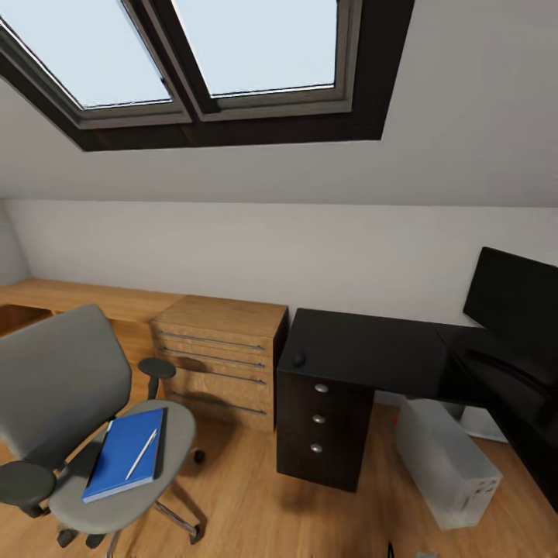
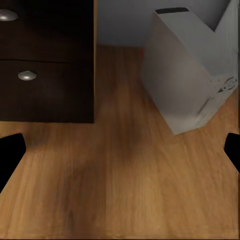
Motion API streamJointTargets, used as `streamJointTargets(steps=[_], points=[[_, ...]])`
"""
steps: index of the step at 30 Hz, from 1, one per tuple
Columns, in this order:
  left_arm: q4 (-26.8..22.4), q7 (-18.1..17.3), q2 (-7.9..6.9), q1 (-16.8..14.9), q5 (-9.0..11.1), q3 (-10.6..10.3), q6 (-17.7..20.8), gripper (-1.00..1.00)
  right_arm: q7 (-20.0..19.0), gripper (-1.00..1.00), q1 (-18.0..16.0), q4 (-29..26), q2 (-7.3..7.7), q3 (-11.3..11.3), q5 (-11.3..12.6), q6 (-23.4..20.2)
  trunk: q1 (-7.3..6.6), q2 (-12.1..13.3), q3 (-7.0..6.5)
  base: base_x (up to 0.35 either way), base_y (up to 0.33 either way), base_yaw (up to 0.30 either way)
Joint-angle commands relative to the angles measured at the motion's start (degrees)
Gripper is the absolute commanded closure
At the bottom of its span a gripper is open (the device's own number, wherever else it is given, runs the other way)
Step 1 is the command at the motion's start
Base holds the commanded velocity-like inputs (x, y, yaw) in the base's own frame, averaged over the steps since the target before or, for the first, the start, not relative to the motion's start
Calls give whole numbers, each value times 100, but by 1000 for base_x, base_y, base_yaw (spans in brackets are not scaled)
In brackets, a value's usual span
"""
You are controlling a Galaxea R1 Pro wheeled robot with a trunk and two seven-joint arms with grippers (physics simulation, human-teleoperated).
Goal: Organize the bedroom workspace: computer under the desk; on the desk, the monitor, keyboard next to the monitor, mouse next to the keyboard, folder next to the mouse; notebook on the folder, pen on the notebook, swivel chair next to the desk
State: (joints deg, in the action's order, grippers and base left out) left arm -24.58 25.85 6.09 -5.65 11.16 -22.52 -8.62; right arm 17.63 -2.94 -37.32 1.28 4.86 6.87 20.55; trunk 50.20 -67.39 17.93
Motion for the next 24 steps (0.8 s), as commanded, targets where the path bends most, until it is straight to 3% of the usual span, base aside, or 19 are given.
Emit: streamJointTargets(steps=[1,13,24], points=[[32,36,-5,-6,60,-49,-31,-100,39,-100,-5,5,5,47,60,32,-3,-5,7,-332,-17,0],[158,29,0,-6,64,-56,-27,-100,39,-100,-5,83,-28,61,46,51,-3,-5,7,-334,-5,0],[172,26,-14,-6,70,-52,-28,-100,39,-100,-5,294,-44,258,-54,58,-3,-5,7,-335,0,0]])
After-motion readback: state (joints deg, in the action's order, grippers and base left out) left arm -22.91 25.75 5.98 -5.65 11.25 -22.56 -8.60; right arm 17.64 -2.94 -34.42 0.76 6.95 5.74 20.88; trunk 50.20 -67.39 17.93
